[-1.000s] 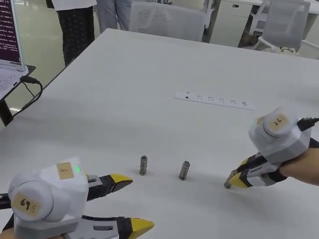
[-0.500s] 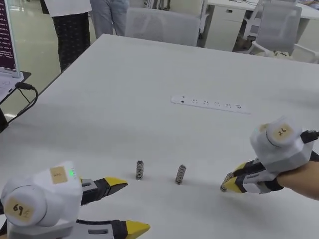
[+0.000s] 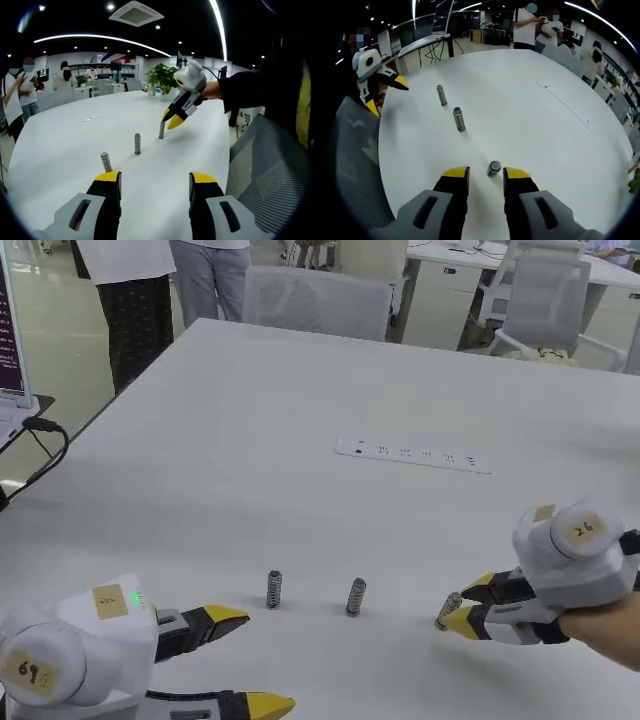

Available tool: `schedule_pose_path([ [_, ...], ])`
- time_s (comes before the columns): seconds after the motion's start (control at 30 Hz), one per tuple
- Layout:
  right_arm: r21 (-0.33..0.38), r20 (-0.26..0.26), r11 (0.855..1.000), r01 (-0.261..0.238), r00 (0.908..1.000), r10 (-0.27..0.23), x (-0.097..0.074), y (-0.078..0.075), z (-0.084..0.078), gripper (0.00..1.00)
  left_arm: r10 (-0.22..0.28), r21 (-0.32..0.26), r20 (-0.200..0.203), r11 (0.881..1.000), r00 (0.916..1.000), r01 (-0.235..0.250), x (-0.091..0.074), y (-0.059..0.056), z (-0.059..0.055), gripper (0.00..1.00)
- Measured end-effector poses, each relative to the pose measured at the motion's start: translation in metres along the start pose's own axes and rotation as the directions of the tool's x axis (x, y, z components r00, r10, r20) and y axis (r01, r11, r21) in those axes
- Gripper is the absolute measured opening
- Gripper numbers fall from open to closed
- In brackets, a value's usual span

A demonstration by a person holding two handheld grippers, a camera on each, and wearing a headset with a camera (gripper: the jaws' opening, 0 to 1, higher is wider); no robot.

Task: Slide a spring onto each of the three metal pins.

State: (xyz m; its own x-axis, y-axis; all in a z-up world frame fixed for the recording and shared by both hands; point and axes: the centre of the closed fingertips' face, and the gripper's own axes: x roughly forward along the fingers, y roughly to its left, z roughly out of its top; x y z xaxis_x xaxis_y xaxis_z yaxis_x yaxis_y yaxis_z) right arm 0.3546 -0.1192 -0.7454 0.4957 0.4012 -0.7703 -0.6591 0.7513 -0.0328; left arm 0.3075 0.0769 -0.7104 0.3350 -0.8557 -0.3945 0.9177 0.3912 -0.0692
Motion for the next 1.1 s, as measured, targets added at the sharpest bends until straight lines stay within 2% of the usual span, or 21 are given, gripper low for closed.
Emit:
schedule_pose_path([
  [0.17, 0.005, 0.025, 1.0, 0.012, 0.9996, -0.012, -0.001, 0.002, 0.001, 0.27, -0.002, 0.001, 0.002, 1.0, 1.0, 0.002, 0.0, 0.0, 0.0, 0.5],
  [0.33, 0.026, 0.073, 0.999, 0.027, 0.9969, -0.029, -0.004, 0.003, 0.006, 0.32, -0.002, 0.003, 0.002, 1.0, 1.0, 0.002, 0.0, 0.001, 0.0, 0.5],
  [0.5, 0.027, 0.094, 0.999, 0.031, 0.9951, -0.033, -0.005, 0.006, 0.007, 0.36, -0.003, 0.004, 0.002, 1.0, 1.0, 0.003, 0.0, 0.001, 0.0, 0.5],
  [0.73, 0.044, 0.133, 0.998, 0.041, 0.99, -0.046, -0.008, 0.01, 0.009, 0.39, 0.0, 0.004, 0.004, 1.0, 1.0, 0.0, 0.0, 0.001, 0.001, 0.5],
  [0.83, 0.045, 0.157, 0.998, 0.048, 0.9862, -0.054, -0.01, 0.012, 0.011, 0.43, 0.001, 0.003, 0.005, 1.0, 1.0, -0.001, 0.0, 0.001, 0.001, 0.5],
  [1.1, 0.038, 0.185, 0.998, 0.056, 0.9808, -0.062, -0.012, 0.017, 0.012, 0.48, 0.001, 0.005, 0.003, 1.0, 1.0, -0.001, 0.0, 0.0, 0.002, 0.5],
])
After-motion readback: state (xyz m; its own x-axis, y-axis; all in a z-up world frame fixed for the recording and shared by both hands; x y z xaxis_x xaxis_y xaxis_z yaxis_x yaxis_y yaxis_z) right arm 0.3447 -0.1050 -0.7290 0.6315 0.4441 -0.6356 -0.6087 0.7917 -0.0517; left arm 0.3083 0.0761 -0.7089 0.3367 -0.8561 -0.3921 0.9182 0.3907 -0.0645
